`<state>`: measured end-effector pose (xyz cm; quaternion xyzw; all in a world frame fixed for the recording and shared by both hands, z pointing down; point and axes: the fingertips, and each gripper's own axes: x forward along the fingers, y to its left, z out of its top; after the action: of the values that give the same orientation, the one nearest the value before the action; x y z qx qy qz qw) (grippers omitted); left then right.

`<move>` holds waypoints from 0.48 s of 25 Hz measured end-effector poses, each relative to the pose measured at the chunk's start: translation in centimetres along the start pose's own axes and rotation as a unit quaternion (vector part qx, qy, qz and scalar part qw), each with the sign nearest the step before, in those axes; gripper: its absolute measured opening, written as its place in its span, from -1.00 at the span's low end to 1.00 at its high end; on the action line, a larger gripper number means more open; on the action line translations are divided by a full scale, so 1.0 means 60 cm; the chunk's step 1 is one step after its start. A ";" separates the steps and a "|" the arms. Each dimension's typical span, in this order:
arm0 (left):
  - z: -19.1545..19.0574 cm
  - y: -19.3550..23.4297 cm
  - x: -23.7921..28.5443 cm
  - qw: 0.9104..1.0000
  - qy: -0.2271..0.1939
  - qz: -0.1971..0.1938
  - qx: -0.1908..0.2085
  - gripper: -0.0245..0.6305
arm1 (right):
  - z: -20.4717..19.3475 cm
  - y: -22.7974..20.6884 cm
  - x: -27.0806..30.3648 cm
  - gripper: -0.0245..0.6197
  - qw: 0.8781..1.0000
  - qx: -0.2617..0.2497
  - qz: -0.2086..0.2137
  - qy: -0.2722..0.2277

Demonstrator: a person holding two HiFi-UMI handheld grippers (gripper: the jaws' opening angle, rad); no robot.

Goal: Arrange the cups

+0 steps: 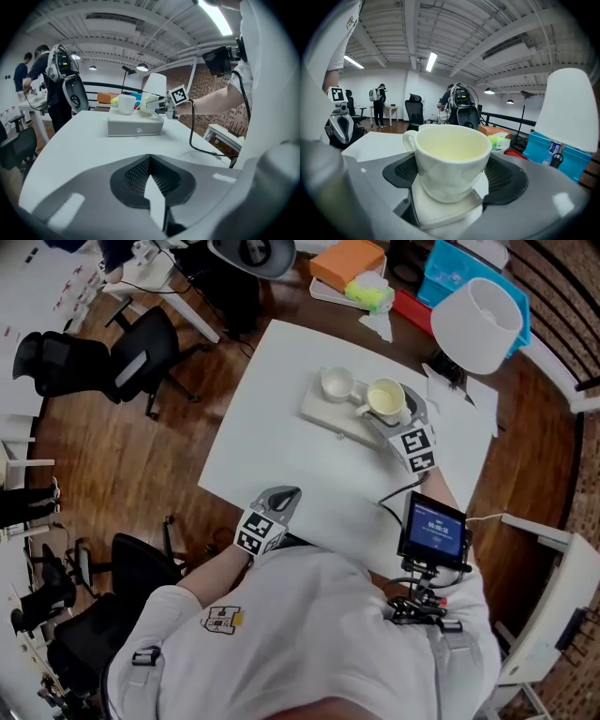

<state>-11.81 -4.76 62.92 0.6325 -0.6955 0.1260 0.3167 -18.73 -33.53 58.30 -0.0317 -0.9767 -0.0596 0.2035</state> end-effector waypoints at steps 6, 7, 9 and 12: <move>0.004 -0.009 -0.015 1.000 0.004 -0.001 -0.004 -0.91 | -0.012 0.021 -0.009 0.43 1.000 0.003 0.020 0.017; 0.007 -0.006 -0.019 1.000 0.003 0.002 -0.005 -0.91 | -0.008 0.022 -0.006 0.43 1.000 0.003 0.023 0.015; 0.012 -0.002 -0.023 1.000 0.002 0.007 -0.004 -0.91 | -0.001 0.023 0.000 0.43 1.000 0.002 0.027 0.012; 0.011 0.004 -0.024 1.000 0.004 0.011 -0.008 -0.91 | 0.004 0.030 0.007 0.43 0.999 -0.008 0.036 0.009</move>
<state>-12.24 -3.91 61.61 0.6218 -0.7020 0.1268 0.3233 -19.08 -31.71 58.42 -0.0680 -0.9726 -0.0599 0.2140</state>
